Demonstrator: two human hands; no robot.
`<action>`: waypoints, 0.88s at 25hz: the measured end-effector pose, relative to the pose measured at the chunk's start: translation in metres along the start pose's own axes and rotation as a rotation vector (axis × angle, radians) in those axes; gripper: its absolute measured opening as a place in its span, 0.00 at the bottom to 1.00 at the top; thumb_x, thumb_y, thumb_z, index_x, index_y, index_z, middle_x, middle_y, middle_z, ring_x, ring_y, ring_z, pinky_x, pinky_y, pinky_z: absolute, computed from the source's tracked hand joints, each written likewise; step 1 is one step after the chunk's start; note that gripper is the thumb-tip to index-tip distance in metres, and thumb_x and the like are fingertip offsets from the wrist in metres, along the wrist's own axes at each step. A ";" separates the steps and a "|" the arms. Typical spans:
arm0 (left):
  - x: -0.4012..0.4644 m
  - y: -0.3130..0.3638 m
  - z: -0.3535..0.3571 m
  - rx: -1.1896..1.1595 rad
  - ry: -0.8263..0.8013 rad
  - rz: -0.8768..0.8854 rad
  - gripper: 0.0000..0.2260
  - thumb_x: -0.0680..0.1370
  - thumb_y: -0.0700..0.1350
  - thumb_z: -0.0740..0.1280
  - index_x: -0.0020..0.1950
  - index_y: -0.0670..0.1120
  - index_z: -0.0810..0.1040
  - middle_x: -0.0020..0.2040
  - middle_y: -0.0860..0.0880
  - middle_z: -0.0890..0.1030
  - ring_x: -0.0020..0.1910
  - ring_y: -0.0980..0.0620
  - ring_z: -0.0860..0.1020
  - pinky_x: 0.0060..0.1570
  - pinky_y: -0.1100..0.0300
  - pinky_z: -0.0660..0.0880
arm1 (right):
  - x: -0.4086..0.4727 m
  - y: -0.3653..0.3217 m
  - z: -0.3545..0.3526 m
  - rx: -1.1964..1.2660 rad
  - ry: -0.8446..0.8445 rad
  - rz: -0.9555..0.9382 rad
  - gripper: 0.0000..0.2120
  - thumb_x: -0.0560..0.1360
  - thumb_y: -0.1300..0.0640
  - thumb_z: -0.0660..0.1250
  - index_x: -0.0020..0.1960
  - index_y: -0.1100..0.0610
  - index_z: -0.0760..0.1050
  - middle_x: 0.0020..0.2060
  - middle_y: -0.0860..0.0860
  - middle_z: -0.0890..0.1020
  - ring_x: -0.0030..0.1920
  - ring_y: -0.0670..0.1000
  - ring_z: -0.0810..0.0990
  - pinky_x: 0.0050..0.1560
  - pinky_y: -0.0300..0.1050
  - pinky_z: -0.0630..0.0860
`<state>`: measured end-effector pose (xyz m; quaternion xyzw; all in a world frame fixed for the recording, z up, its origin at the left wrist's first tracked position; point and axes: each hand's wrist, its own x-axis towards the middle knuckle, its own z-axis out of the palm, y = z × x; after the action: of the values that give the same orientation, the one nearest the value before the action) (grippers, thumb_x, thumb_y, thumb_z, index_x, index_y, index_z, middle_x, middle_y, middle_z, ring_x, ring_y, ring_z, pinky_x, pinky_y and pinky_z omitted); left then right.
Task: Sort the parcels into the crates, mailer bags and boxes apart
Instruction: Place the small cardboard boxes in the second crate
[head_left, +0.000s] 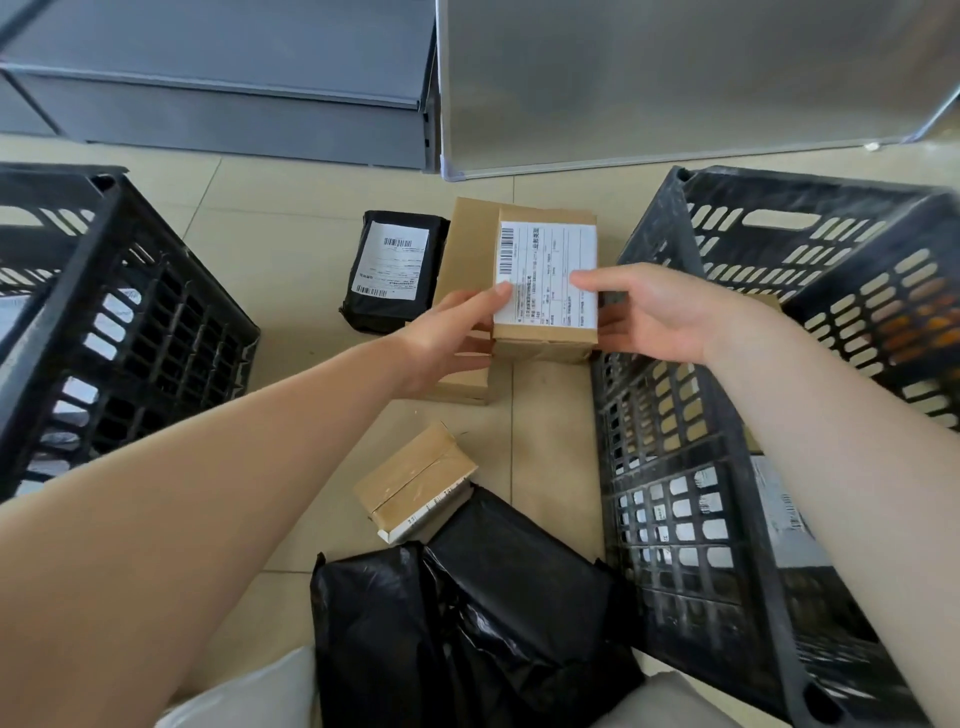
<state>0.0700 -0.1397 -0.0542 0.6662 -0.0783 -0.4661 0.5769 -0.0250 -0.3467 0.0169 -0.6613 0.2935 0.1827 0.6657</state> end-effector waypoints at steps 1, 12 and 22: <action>-0.003 0.006 0.006 -0.003 -0.033 0.012 0.35 0.70 0.66 0.69 0.73 0.53 0.68 0.65 0.50 0.78 0.62 0.50 0.79 0.62 0.51 0.76 | -0.009 -0.002 -0.006 -0.007 0.001 -0.017 0.14 0.81 0.53 0.66 0.66 0.52 0.77 0.53 0.52 0.87 0.57 0.53 0.84 0.62 0.48 0.78; -0.043 0.042 0.103 0.022 -0.140 0.130 0.29 0.78 0.67 0.56 0.74 0.51 0.65 0.64 0.48 0.76 0.60 0.47 0.78 0.61 0.52 0.76 | -0.117 -0.003 -0.083 0.219 0.193 -0.221 0.17 0.77 0.51 0.68 0.65 0.50 0.77 0.58 0.50 0.86 0.59 0.50 0.84 0.57 0.48 0.82; -0.052 0.001 0.128 0.436 -0.189 -0.016 0.26 0.82 0.61 0.54 0.77 0.50 0.61 0.69 0.50 0.72 0.65 0.50 0.73 0.68 0.50 0.70 | -0.173 0.120 -0.159 0.193 0.233 0.219 0.44 0.57 0.52 0.86 0.69 0.56 0.74 0.58 0.59 0.85 0.53 0.59 0.86 0.41 0.54 0.85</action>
<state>-0.0491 -0.1955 -0.0127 0.7291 -0.2255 -0.5031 0.4055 -0.2566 -0.4721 0.0412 -0.5752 0.4551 0.1472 0.6636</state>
